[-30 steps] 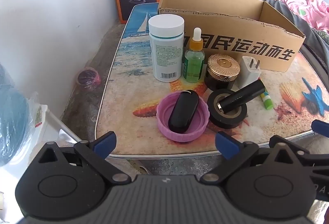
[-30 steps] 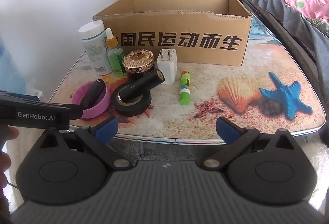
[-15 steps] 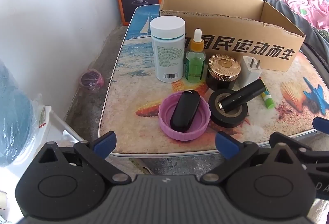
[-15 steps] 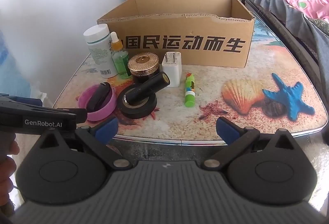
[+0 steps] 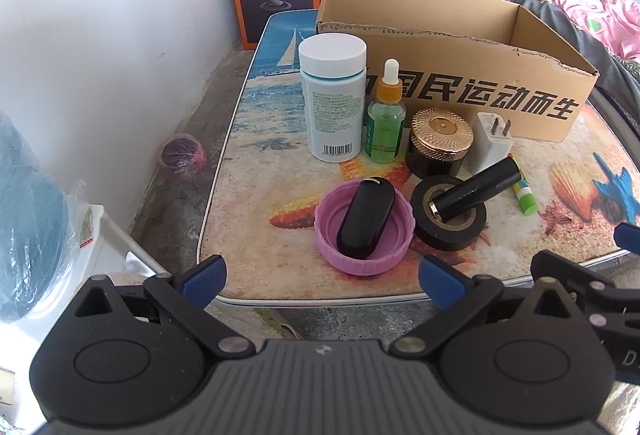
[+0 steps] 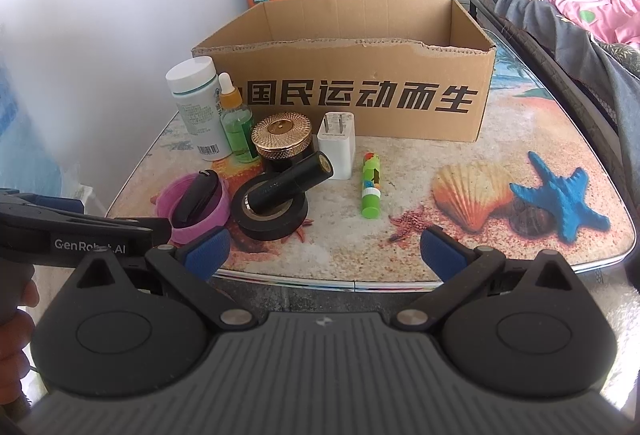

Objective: Organize rigid objects

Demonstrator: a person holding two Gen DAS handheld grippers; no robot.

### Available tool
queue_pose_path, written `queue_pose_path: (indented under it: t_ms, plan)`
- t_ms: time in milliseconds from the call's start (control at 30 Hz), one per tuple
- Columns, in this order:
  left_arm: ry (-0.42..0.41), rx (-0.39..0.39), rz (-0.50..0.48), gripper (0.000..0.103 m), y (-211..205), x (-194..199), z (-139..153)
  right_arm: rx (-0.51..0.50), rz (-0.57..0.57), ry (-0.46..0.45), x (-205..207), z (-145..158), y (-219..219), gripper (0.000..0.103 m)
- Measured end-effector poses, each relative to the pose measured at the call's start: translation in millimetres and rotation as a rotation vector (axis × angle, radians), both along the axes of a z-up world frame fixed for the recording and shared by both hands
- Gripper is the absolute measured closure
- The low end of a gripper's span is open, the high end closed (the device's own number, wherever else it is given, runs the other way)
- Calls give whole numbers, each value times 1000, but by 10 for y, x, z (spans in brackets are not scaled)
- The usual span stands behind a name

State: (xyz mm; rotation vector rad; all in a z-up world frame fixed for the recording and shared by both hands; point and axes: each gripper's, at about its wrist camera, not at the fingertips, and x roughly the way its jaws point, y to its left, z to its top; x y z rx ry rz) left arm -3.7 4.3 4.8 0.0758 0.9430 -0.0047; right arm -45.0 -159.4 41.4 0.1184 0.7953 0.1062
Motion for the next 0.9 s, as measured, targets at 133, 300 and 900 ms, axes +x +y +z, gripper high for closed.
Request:
queue_pose_path:
  t_ms: [133,300,900]
  plan:
    - [-1,3,5,0,1,-2,5,1,2,-1,1,-2,1,1]
    - [-2,8,10,0,2,-3,12,-1,5,-2,6,0,19,1]
    - [-2,15,18,0,27,-6,5,6,1,-9,16,-3,21,1]
